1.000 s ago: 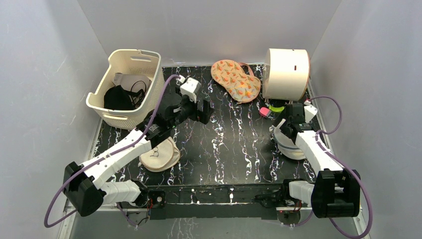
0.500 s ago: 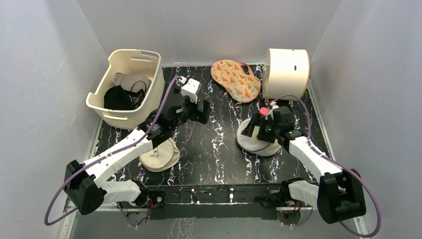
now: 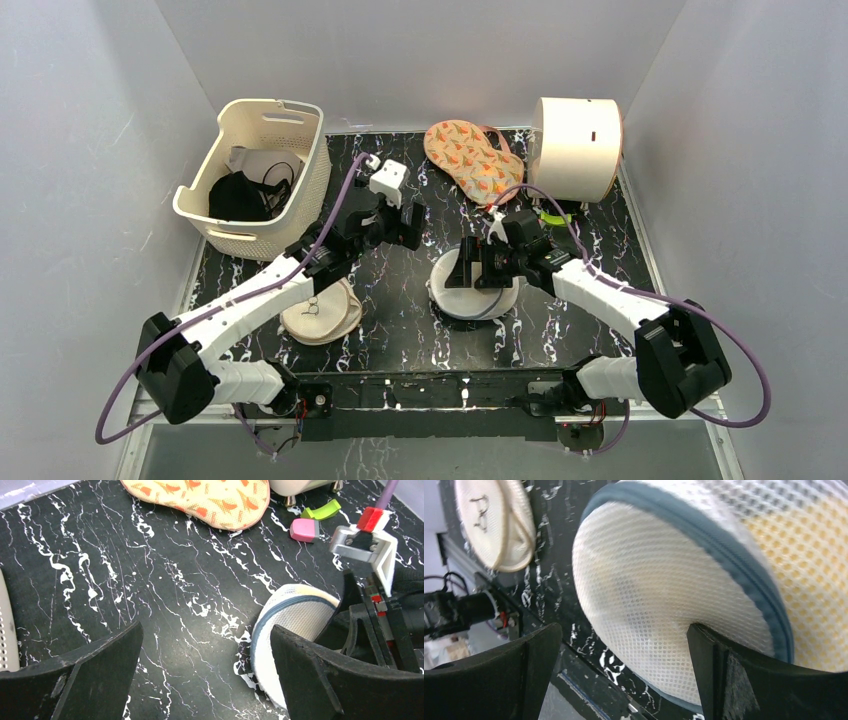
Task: Unzip the laundry bag and remove the bra
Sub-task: Move the laundry bag to the center of the board, then pick up the laundry bag at the center of the board.
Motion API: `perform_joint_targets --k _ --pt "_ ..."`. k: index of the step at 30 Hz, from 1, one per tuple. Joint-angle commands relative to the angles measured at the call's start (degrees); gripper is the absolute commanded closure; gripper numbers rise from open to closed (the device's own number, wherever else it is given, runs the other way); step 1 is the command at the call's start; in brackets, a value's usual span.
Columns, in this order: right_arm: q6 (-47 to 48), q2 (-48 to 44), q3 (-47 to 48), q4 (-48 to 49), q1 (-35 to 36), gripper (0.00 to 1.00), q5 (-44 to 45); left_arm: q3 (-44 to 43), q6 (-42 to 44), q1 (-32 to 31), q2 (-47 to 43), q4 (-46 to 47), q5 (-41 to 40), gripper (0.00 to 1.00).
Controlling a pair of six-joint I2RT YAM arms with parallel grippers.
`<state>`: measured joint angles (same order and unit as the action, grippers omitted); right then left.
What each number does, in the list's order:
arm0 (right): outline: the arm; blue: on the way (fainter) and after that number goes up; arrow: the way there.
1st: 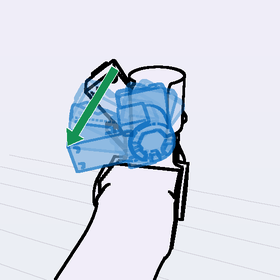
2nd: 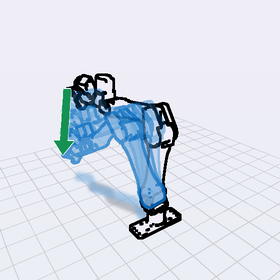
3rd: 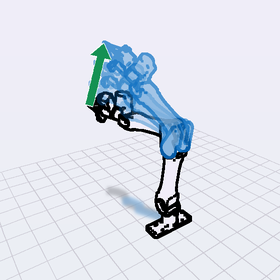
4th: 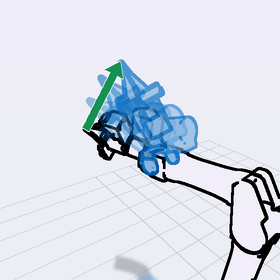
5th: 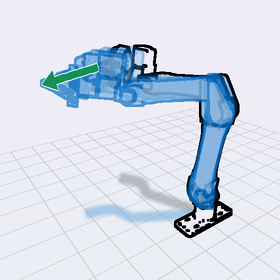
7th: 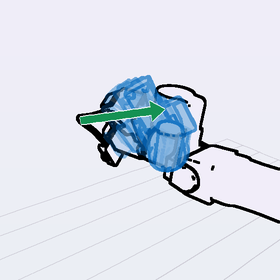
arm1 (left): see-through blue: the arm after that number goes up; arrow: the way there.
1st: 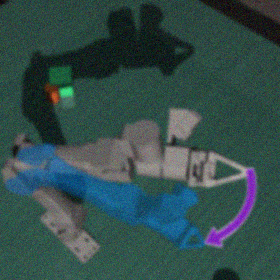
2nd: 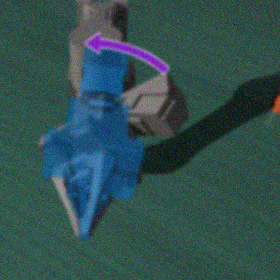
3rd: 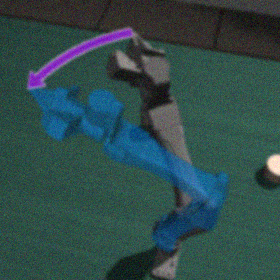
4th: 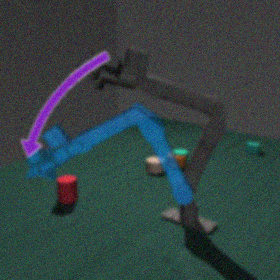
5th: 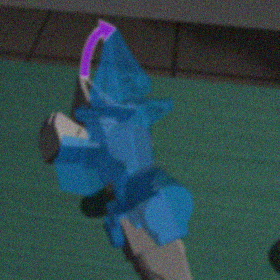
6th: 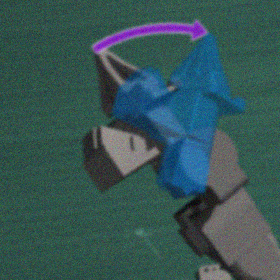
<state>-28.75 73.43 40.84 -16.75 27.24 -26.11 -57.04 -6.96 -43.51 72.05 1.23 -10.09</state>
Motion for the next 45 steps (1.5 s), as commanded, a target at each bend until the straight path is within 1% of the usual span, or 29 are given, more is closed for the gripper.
perform_joint_targets --k 1,3,5,9,11,13,15,18,22,26,27,29,31,33,40,43,45 --pt "-0.25 -1.28 0.23 -6.18 -5.06 0.02 10.69 -2.06 -1.04 -0.96 0.38 0.51 1.01 0.02" --pt "-0.66 -1.47 -0.09 -5.86 -8.34 0.02 10.21 -1.59 -1.47 -1.17 0.28 1.05 1.99 0.02" --pt "-0.62 -2.0 0.49 -5.11 -9.92 0.02 8.89 -1.27 -1.48 -1.48 0.49 1.45 2.26 0.02" --pt "1.77 -2.56 3.08 -5.37 -10.1 0.02 6.64 -1.1 -1.72 -2.54 1.59 1.49 3.03 0.02" --pt "3.12 -1.97 5.46 -8.13 -10.04 0.02 7.27 -0.91 -2.74 -3.23 2.18 1.68 3.12 0.02" --pt "3.32 -2.23 7.31 -11.13 -10.13 0.02 9.32 0.46 -9.81 -4.26 1.91 1.77 -2.07 0.02" --pt "2.74 -4.13 8.01 -11.45 -10.11 0.02 9.47 4.05 -15.72 -4.97 0.8 4.53 -2.87 0.02" --pt "1.86 -7.3 8.79 -10.73 -10.11 0.02 8.54 6.28 -17.02 -6.95 1.1 8.04 0.48 0.02" --pt "2.35 -9.56 11.39 -15.12 -10.11 0.02 11.69 3.2 -18.43 -7.3 5.47 5.7 4.84 0.02" --pt "2.53 -13.55 13.22 -16.61 -10.11 0.02 18.23 3.85 -20.26 -7.3 9.34 9.88 15.69 0.02" --pt "2.48 -14.63 13.57 -16.27 -10.11 0.02 19.17 2.67 -20.19 -7.31 11.11 9.21 18.15 0.02" --pt "2.31 -17.28 13.96 -14.88 -10.11 0.02 19.56 -1.59 -19.31 -7.36 15.73 4.69 20.75 0.02" --pt "2.41 -19.64 13.54 -12.88 -10.11 0.02 19.19 -4.79 -18.28 -7.16 19.52 1.63 22.83 0.02" --pt "2.89 -21.91 12.1 -10.63 -10.11 0.02 18.25 -6.26 -18.28 -6.88 21.97 0.84 25.21 0.06" --pt "3.46 -25.85 7.08 -2.71 -10.11 0.02 9.42 -5.86 -22.03 -3.66 25.0 4.2 31.49 0.07" --pt "3.29 -25.53 5.38 -0.66 -10.14 0.02 7.28 -5.27 -25.85 -1.03 27.12 7.67 37.89 0.09" --pt "2.38 -24.75 5.28 -1.08 -10.11 0.02 8.54 -4.84 -27.79 0.64 28.78 10.33 41.12 0.1"
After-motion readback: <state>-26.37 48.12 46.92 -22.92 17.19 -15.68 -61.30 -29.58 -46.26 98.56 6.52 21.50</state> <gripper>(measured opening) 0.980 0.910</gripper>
